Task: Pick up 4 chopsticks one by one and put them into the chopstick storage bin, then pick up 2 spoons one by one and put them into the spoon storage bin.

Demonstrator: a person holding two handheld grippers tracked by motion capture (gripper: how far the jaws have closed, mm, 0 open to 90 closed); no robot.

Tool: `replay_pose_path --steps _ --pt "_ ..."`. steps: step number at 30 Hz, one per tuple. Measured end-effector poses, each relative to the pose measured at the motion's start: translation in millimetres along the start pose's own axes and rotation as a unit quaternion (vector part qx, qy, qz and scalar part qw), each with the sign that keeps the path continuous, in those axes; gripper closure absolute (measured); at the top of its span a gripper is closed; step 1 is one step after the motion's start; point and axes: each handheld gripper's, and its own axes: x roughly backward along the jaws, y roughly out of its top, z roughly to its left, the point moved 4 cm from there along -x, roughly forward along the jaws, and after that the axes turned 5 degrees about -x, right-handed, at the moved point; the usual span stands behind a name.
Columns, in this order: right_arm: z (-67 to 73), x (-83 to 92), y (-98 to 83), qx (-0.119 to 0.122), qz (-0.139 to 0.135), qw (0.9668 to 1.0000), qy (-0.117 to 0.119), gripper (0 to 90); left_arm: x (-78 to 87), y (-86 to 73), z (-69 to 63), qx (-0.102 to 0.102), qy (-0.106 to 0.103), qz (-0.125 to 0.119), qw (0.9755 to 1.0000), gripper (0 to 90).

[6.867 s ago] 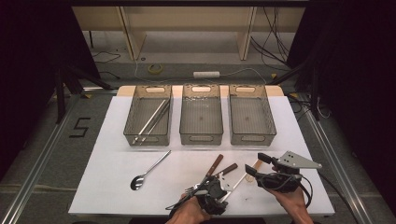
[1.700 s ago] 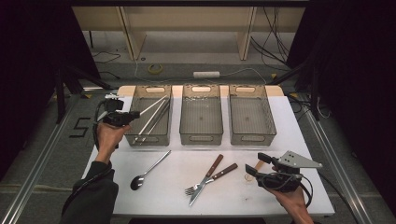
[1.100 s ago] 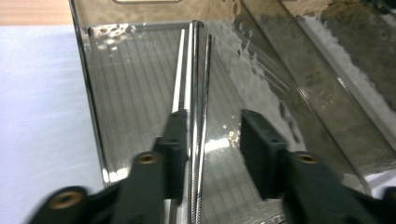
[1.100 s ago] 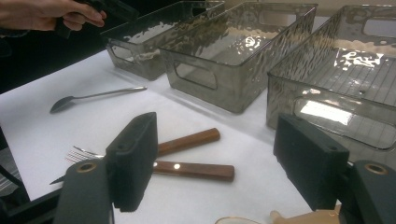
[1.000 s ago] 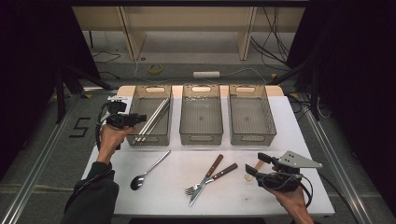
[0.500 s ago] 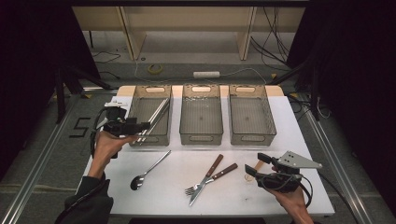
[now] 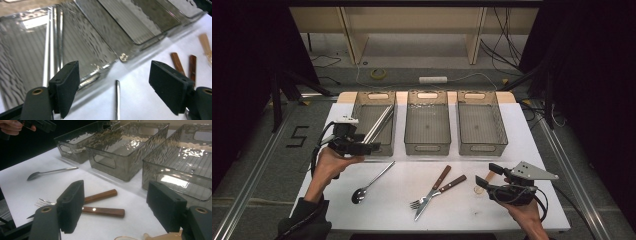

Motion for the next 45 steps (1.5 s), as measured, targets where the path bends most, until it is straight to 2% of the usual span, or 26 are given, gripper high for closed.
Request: replay_pose_path --steps 10,17,27,35,40,45 --pt "-1.3 -1.6 -0.8 -0.003 0.003 1.0000 0.004 31.6 -3.7 -13.0 -16.6 -0.026 -0.008 0.049 0.9984 23.4" --pt "-0.4 -2.4 -0.8 -0.001 0.006 1.0000 0.005 31.5 -7.4 -23.7 -27.0 -0.030 -0.015 0.074 0.9967 23.2" --pt "-0.6 -2.6 -0.5 -0.001 0.006 1.0000 0.007 31.5 -12.5 -36.4 -30.4 -0.034 -0.014 0.105 0.9938 22.3" --pt "-0.7 -2.3 -0.5 -0.001 0.006 1.0000 0.006 31.5 -18.8 -47.7 -31.4 -0.040 -0.013 0.146 0.9884 22.0" --pt "0.2 -2.2 -0.5 0.002 0.005 1.0000 0.006 31.5 -24.1 -54.6 -30.3 -0.035 -0.012 0.161 0.9862 21.9" --pt "-0.9 -2.6 -0.6 0.002 0.006 1.0000 0.006 31.5 -30.4 -63.3 -28.7 -0.037 -0.007 0.190 0.9811 24.1"
